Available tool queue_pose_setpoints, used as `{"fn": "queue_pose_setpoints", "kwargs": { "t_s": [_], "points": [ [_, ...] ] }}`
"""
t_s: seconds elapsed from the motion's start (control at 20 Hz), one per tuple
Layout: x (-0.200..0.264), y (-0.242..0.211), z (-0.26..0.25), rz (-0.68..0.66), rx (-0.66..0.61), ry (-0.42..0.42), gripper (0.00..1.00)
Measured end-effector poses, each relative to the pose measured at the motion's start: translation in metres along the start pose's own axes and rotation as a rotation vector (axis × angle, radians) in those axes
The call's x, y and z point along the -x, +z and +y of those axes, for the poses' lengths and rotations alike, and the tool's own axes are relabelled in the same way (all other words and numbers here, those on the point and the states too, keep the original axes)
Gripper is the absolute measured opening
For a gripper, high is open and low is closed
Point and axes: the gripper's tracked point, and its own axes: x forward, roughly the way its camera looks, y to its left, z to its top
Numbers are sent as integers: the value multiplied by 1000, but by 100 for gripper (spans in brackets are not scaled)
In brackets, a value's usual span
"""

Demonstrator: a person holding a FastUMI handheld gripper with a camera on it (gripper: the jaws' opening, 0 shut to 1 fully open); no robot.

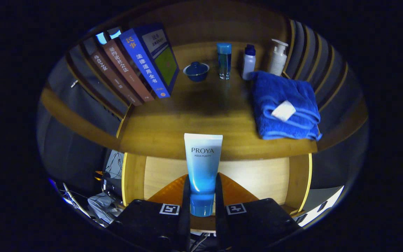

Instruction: Pull open the drawer, take out the items inside it, and place them on the countertop above the cabinet.

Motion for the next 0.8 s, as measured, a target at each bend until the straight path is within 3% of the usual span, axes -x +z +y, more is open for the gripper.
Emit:
{"fn": "queue_pose_setpoints", "kwargs": {
  "t_s": [0.6,0.75,0.8],
  "points": [
    [-81,53,-18,109,25,-88,34],
    [-90,53,-16,128,55,-100,40],
    [-89,52,-16,134,57,-93,46]
  ]
}}
